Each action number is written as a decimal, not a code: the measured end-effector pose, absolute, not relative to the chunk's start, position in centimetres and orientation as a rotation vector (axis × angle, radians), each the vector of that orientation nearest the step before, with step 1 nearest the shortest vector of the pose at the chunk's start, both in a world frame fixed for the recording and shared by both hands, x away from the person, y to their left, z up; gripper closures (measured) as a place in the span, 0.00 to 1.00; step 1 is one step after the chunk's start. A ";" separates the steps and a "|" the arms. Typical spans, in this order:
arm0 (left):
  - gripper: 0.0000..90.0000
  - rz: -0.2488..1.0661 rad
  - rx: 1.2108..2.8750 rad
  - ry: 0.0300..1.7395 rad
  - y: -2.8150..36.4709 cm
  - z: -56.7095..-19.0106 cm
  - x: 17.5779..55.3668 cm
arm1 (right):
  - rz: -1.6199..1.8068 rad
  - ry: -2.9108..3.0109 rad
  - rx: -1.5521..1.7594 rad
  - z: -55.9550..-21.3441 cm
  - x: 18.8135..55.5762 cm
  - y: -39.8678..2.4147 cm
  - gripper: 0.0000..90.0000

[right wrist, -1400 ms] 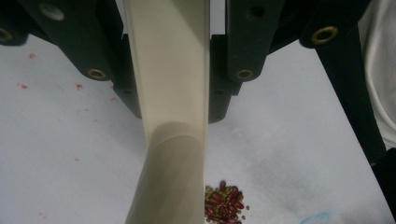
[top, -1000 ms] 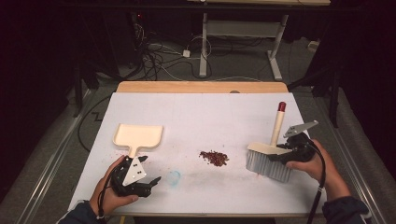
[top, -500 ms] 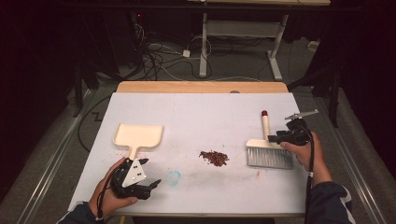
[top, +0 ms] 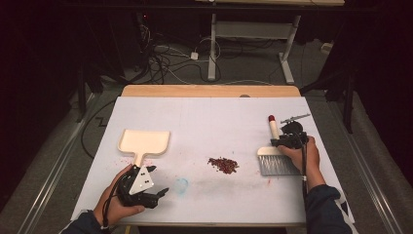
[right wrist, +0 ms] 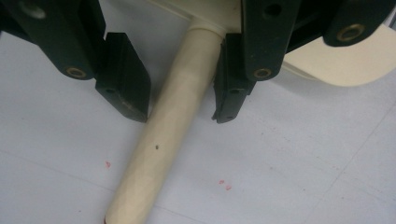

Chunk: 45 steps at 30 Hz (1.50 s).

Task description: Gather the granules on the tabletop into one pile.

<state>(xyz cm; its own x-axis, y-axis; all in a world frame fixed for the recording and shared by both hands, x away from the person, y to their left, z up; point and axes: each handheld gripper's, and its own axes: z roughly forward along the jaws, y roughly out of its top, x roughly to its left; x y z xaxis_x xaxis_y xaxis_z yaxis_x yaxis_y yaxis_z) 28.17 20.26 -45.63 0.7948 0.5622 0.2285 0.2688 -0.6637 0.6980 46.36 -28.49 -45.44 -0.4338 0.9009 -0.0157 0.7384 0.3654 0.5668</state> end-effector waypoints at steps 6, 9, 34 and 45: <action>0.22 0.569 2.311 0.609 20.1 -45.6 28.3 | 0.710 2.309 1.421 -45.5 46.4 -28.4 0.63; 0.21 0.573 2.307 0.613 20.1 -45.6 28.3 | 0.711 2.304 1.411 -45.6 46.4 -28.3 0.63; 0.21 0.657 2.271 0.692 21.0 -45.3 28.6 | 1.033 2.092 1.116 -40.4 42.2 -27.7 0.36; 0.21 0.667 2.270 0.695 21.2 -45.3 28.5 | 1.123 1.998 1.059 -38.5 39.3 -25.6 0.28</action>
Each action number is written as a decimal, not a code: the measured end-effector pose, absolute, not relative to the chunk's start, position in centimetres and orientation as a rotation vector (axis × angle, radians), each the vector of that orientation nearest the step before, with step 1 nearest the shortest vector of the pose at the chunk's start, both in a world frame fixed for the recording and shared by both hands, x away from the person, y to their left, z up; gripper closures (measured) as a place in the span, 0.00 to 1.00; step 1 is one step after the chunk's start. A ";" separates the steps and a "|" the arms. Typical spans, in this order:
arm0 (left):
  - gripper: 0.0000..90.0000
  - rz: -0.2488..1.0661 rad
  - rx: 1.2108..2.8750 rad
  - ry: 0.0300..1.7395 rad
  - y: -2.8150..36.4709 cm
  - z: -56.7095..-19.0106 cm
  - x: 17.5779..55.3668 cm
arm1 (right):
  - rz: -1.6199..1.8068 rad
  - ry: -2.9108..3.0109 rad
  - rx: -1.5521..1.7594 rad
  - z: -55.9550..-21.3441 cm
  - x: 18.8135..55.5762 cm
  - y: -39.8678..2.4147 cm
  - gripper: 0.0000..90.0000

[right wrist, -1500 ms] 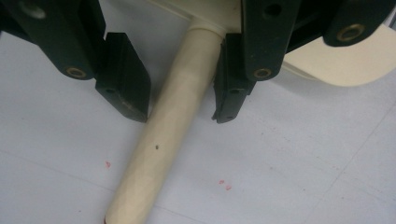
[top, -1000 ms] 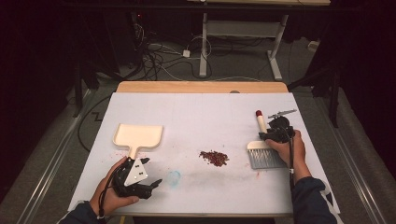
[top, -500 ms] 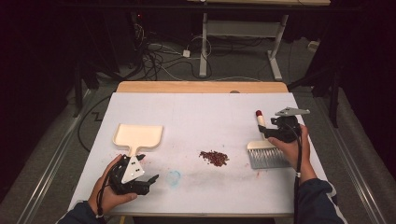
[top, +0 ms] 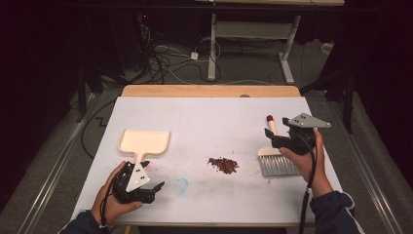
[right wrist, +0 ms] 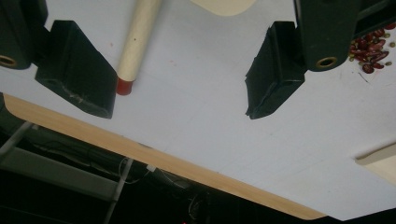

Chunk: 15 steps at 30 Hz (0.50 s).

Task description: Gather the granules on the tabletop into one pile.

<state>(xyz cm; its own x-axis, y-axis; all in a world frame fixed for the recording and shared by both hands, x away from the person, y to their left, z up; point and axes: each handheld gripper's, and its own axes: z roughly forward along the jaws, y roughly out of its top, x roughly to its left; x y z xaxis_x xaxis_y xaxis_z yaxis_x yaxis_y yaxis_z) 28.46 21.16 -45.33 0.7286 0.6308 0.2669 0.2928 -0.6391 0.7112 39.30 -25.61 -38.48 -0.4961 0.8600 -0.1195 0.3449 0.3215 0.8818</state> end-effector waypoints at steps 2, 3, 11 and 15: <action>0.21 0.666 2.271 0.693 21.1 -45.4 28.5 | 1.114 1.995 1.046 -38.5 38.8 -25.2 0.27; 0.21 0.665 2.272 0.693 21.1 -45.4 28.5 | 1.106 1.988 1.035 -38.4 38.6 -25.0 0.27; 0.21 0.668 2.273 0.687 21.1 -45.3 28.4 | 1.162 2.002 0.933 -37.7 36.4 -24.4 0.26; 0.21 0.664 2.274 0.689 21.1 -45.4 28.4 | 1.165 2.006 0.895 -37.6 35.5 -24.4 0.25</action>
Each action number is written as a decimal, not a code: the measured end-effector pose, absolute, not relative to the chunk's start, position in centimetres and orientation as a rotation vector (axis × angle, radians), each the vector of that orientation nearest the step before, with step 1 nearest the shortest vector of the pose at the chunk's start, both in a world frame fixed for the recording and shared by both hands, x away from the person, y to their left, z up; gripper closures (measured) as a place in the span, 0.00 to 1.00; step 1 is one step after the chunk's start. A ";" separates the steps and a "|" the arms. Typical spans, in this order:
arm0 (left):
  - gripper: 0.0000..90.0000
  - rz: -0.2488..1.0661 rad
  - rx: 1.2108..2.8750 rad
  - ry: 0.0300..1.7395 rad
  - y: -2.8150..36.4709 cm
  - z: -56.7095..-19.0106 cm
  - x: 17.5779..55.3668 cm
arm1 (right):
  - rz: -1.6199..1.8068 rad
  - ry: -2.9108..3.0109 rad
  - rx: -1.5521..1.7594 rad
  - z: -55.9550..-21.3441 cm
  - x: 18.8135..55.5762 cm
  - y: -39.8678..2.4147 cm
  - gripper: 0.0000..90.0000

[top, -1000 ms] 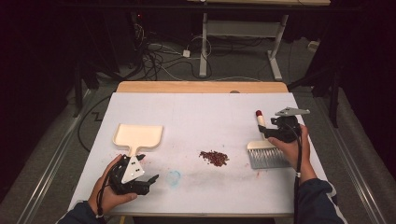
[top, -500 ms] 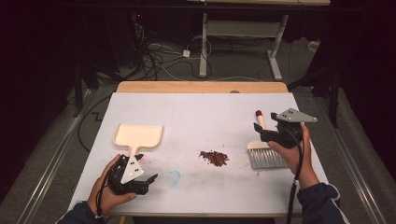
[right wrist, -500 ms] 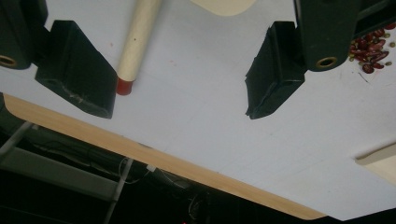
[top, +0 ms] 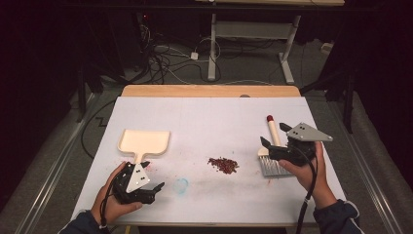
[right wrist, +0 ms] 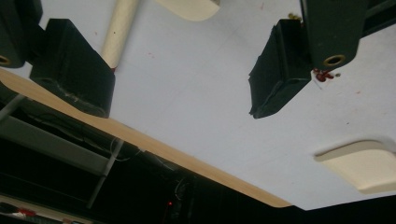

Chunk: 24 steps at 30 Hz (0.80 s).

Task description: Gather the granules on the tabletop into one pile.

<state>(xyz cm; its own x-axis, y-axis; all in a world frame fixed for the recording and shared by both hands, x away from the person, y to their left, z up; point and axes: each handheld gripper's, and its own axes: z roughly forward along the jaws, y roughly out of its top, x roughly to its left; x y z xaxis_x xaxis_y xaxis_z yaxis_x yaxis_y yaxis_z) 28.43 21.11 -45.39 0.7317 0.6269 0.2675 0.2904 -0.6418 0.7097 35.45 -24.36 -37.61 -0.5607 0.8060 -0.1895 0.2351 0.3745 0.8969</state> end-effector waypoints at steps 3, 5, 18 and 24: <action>0.21 0.666 2.278 0.686 21.1 -45.4 28.4 | 1.143 2.005 0.885 -37.7 34.8 -24.3 0.25; 0.21 0.668 2.277 0.687 21.1 -45.4 28.4 | 1.151 2.007 0.880 -37.8 34.4 -24.4 0.25; 0.21 0.676 2.277 0.689 21.1 -45.3 28.3 | 1.166 2.000 0.839 -38.6 32.5 -25.3 0.22; 0.21 0.676 2.278 0.690 21.0 -45.4 28.3 | 1.187 1.995 0.806 -39.1 31.6 -25.8 0.21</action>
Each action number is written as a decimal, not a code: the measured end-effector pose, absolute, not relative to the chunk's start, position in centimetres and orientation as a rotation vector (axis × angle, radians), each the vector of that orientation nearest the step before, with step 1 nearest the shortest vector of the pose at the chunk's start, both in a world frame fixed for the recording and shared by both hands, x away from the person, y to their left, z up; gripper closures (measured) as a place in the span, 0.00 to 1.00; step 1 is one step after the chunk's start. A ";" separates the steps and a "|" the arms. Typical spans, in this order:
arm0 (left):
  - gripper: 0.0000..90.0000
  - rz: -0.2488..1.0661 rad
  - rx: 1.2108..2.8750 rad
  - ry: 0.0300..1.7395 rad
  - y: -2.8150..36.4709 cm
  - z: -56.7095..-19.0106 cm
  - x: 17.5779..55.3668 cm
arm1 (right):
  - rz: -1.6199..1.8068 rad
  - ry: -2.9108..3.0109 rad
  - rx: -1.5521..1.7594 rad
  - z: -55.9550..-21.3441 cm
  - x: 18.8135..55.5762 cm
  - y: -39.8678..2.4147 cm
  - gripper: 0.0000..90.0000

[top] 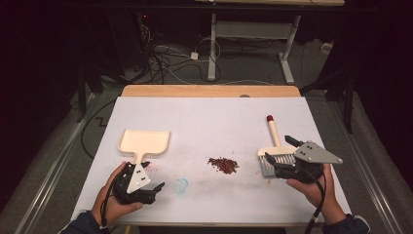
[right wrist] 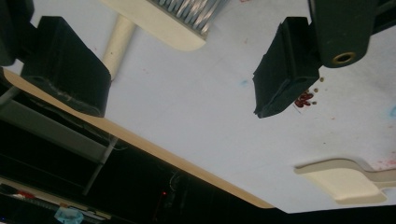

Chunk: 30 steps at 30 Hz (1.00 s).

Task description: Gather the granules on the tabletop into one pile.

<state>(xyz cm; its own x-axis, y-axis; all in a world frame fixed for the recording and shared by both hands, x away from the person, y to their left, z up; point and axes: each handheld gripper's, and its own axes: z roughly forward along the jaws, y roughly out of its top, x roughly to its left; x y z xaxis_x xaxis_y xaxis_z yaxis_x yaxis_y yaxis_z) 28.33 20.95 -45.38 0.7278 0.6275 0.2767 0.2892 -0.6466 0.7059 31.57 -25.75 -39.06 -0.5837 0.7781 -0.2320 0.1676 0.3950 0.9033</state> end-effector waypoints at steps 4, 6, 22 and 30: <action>0.21 0.676 2.277 0.692 20.9 -45.4 28.4 | 1.182 1.989 0.802 -39.5 31.0 -26.2 0.21; 0.21 0.676 2.278 0.692 20.9 -45.4 28.4 | 1.181 1.981 0.805 -39.9 30.8 -26.5 0.21; 0.21 0.695 2.287 0.685 20.7 -45.5 28.4 | 1.107 1.966 0.737 -42.6 28.7 -27.8 0.20; 0.21 0.705 2.291 0.693 20.6 -45.5 28.7 | 1.077 1.985 0.766 -44.3 28.1 -28.5 0.21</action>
<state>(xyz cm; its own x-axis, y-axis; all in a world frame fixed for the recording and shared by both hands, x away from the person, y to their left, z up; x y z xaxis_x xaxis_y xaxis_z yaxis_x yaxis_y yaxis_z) 28.72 20.62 -45.54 0.7178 0.6288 0.2990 0.2888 -0.6596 0.6939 28.07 -28.54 -44.33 -0.5489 0.7718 -0.3210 0.1516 0.4696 0.8698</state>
